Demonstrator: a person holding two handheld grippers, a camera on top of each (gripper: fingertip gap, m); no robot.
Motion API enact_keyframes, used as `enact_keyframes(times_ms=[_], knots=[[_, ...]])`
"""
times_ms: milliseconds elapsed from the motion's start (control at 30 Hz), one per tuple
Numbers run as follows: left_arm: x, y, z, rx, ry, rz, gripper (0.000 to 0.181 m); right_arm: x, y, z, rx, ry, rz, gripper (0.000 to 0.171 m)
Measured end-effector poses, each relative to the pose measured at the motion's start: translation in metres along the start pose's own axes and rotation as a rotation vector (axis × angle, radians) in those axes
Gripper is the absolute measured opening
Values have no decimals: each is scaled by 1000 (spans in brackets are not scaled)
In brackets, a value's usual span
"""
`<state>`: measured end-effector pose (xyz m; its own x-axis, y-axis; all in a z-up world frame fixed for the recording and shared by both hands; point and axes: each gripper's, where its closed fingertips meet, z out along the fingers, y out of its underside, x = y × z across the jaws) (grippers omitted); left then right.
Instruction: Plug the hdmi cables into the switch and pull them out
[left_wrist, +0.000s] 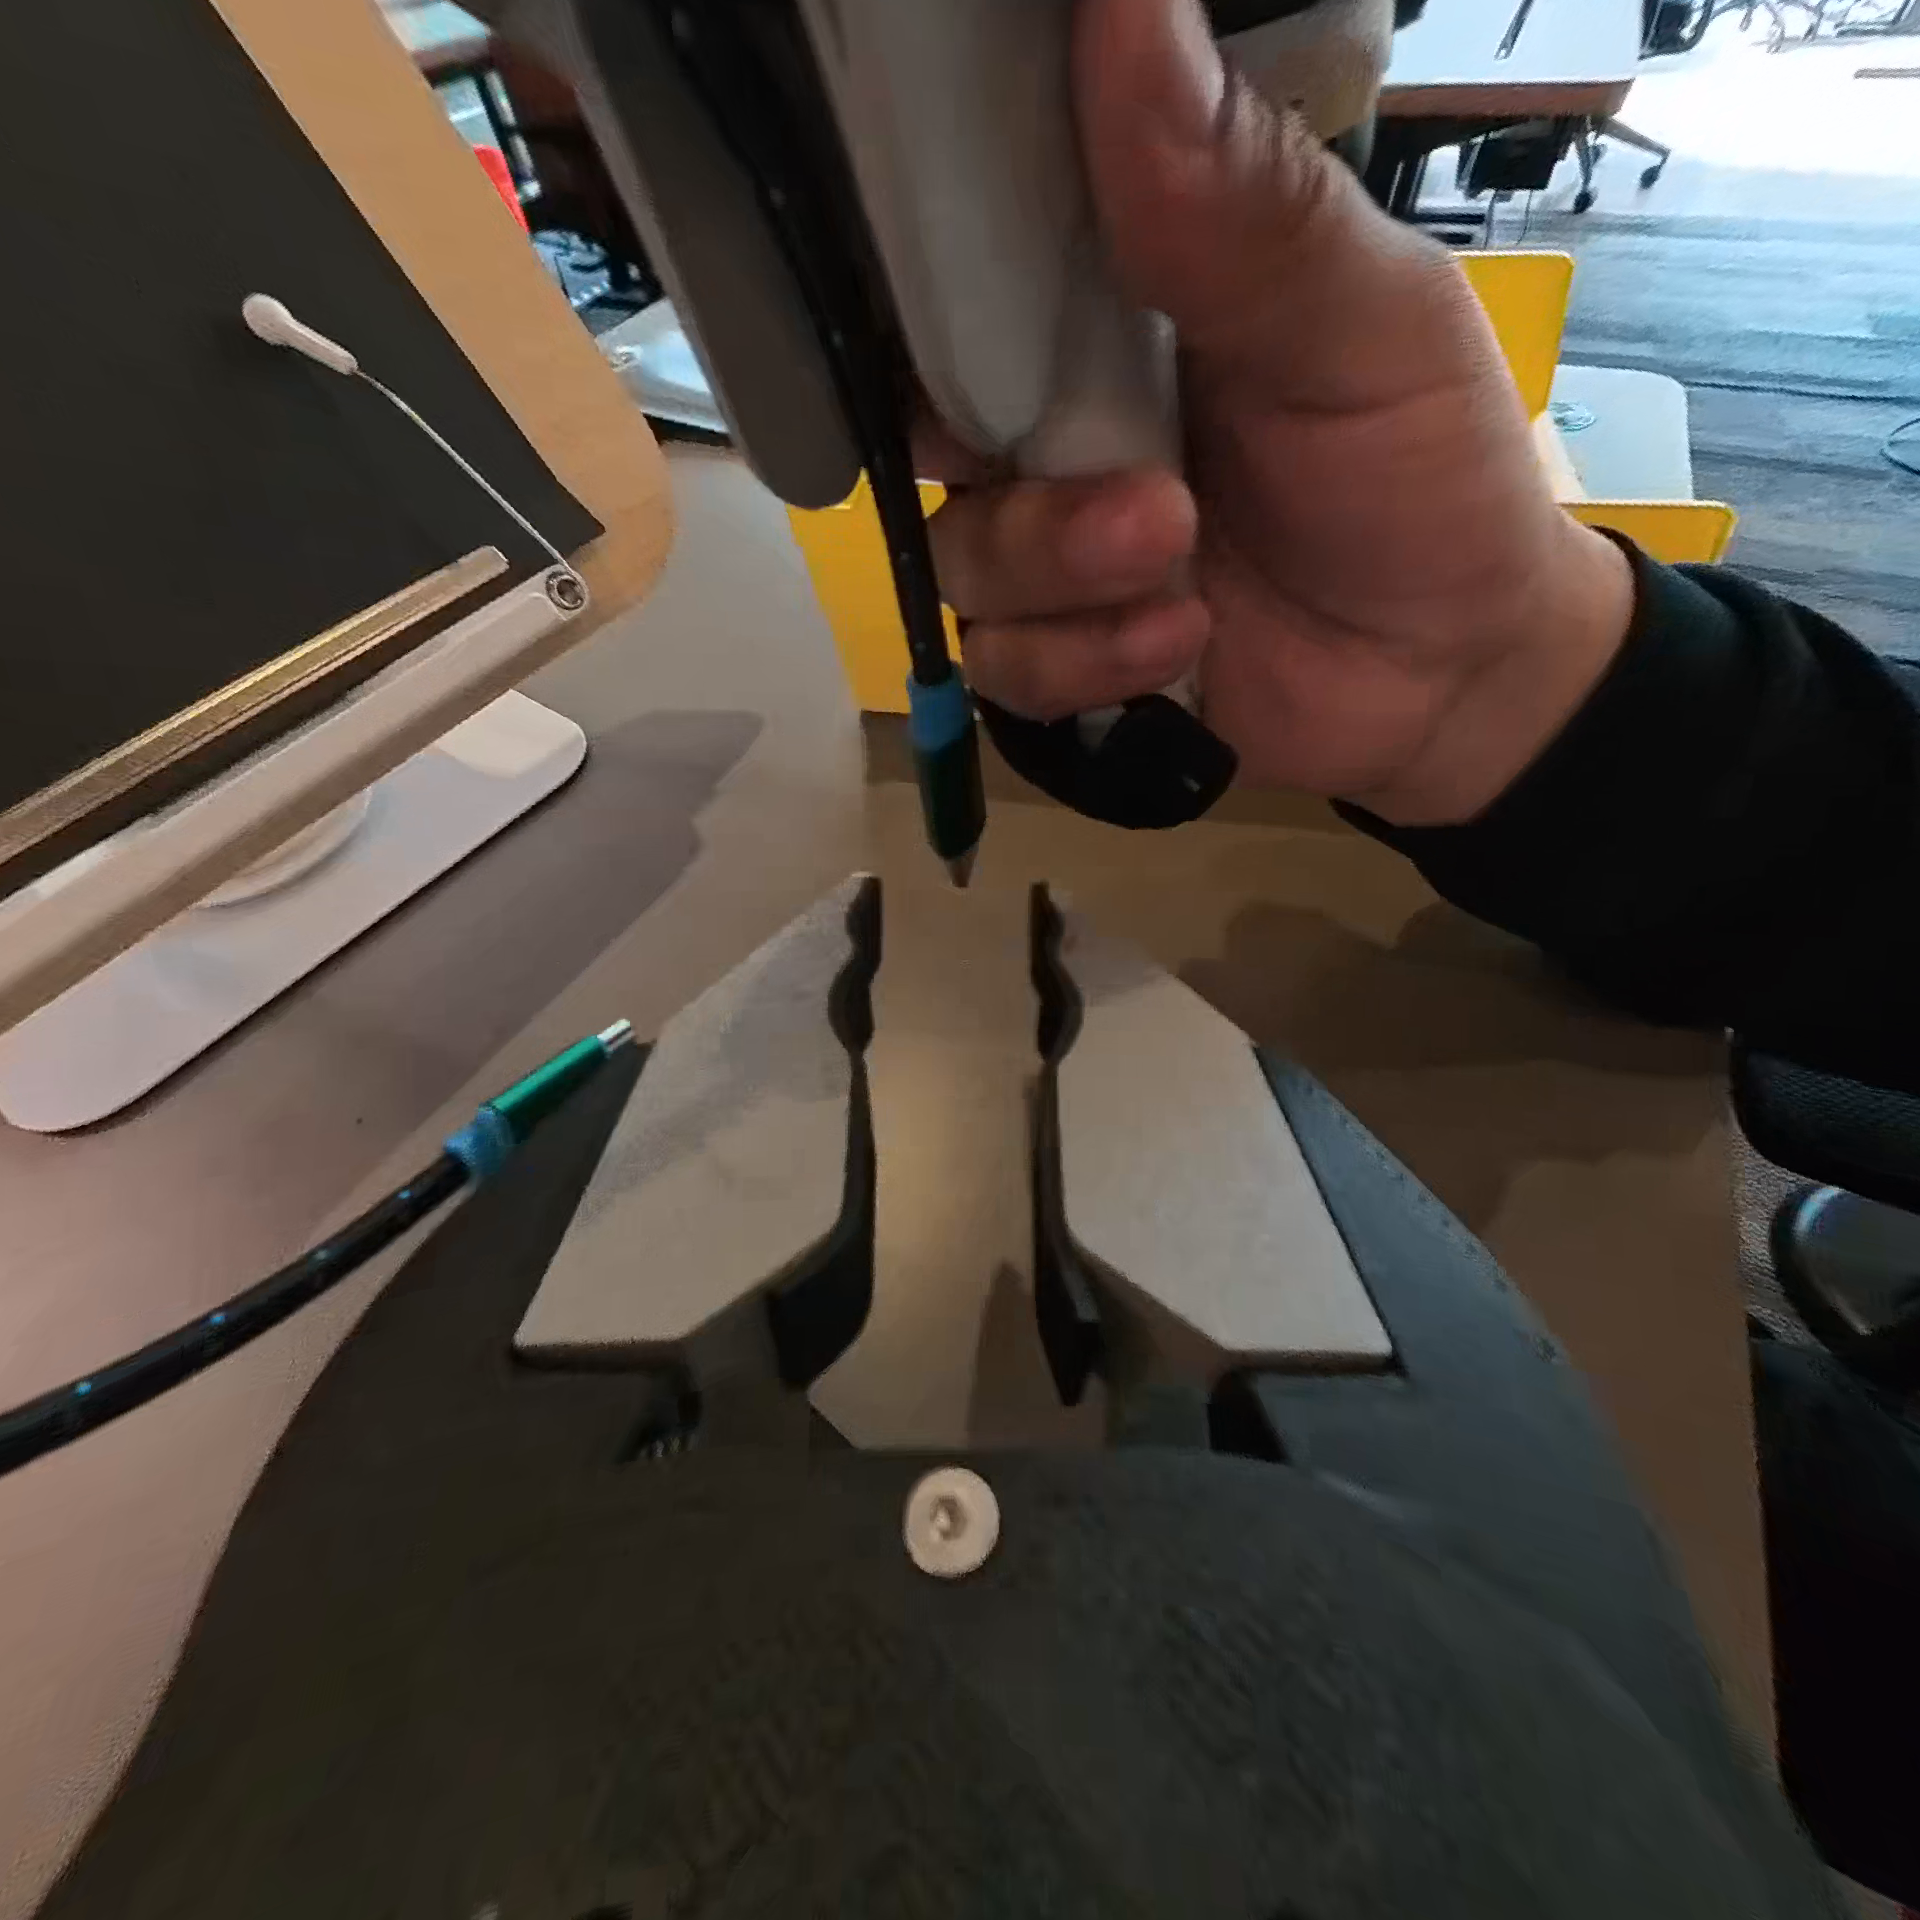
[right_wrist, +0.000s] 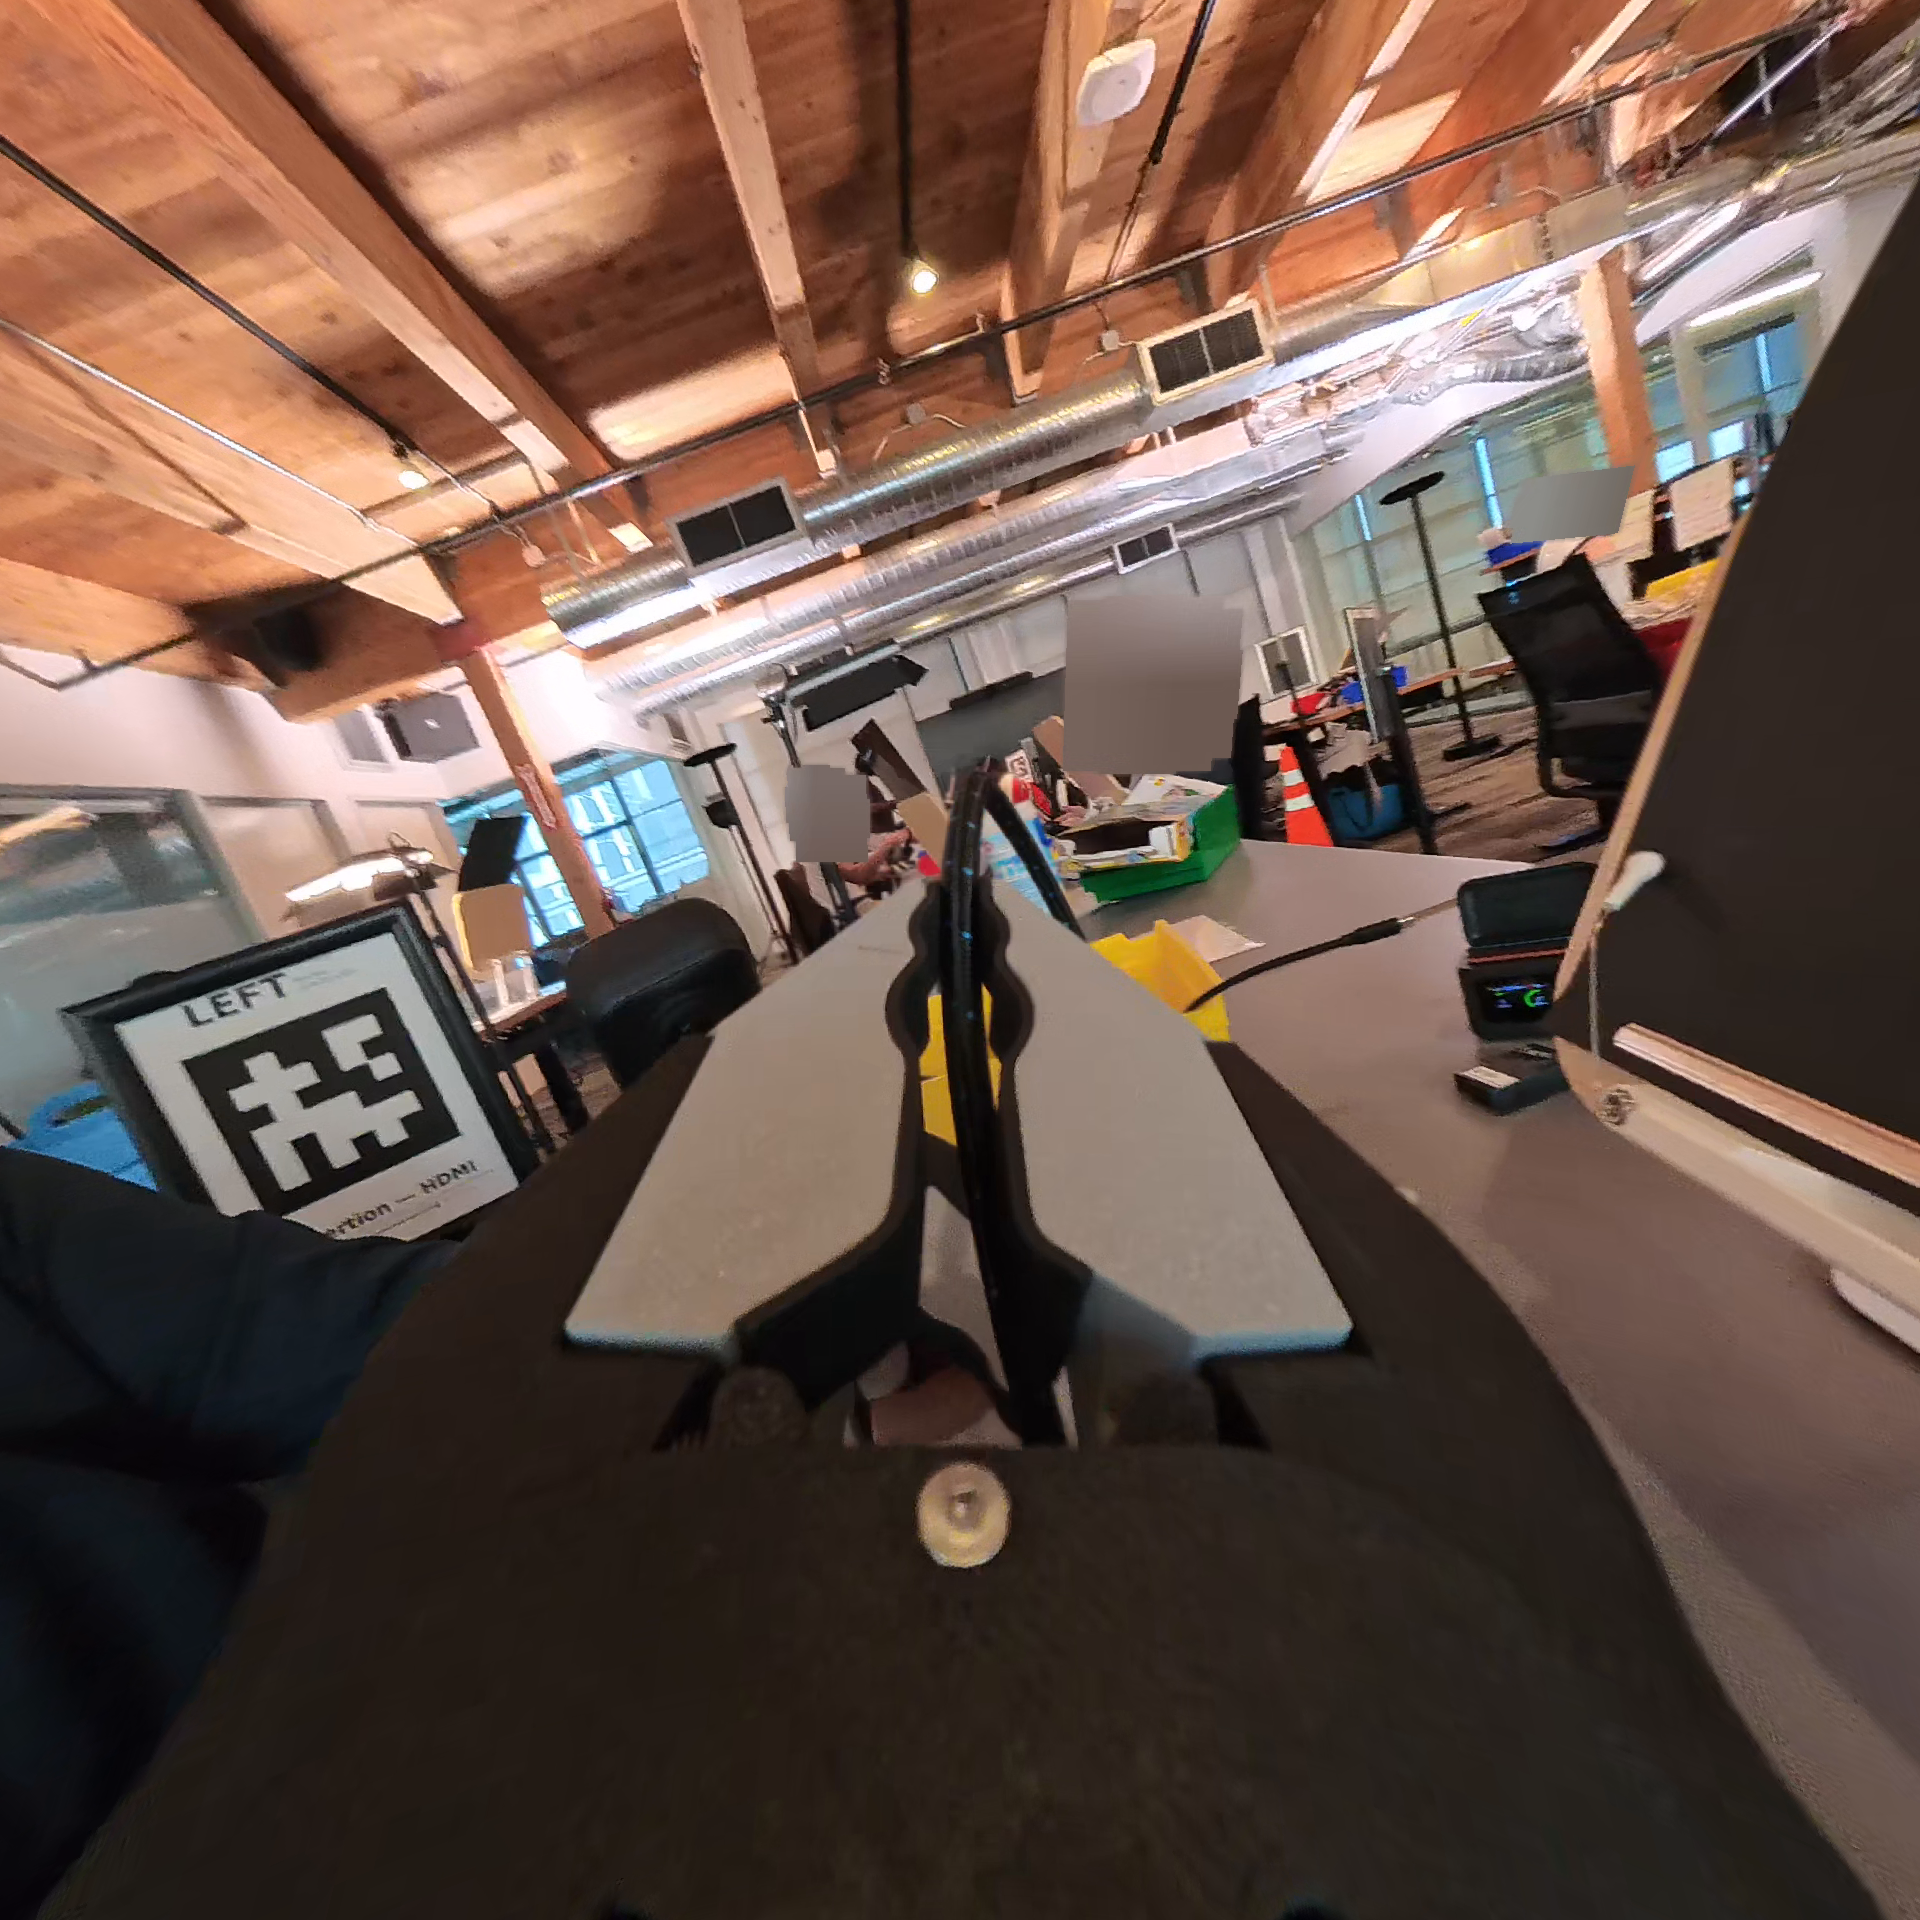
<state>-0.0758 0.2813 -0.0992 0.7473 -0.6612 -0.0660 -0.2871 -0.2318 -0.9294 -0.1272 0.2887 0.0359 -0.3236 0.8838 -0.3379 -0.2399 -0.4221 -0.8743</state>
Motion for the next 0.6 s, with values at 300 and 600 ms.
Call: enact_keyframes(times_ms=[300,600], knots=[[2,-3,4,19,-9,36,10,-2,11,6,-48,-11,-22,3],[-35,0,-59,1,-6,-113,9,76,16,-36,-232,469,-180,5]])
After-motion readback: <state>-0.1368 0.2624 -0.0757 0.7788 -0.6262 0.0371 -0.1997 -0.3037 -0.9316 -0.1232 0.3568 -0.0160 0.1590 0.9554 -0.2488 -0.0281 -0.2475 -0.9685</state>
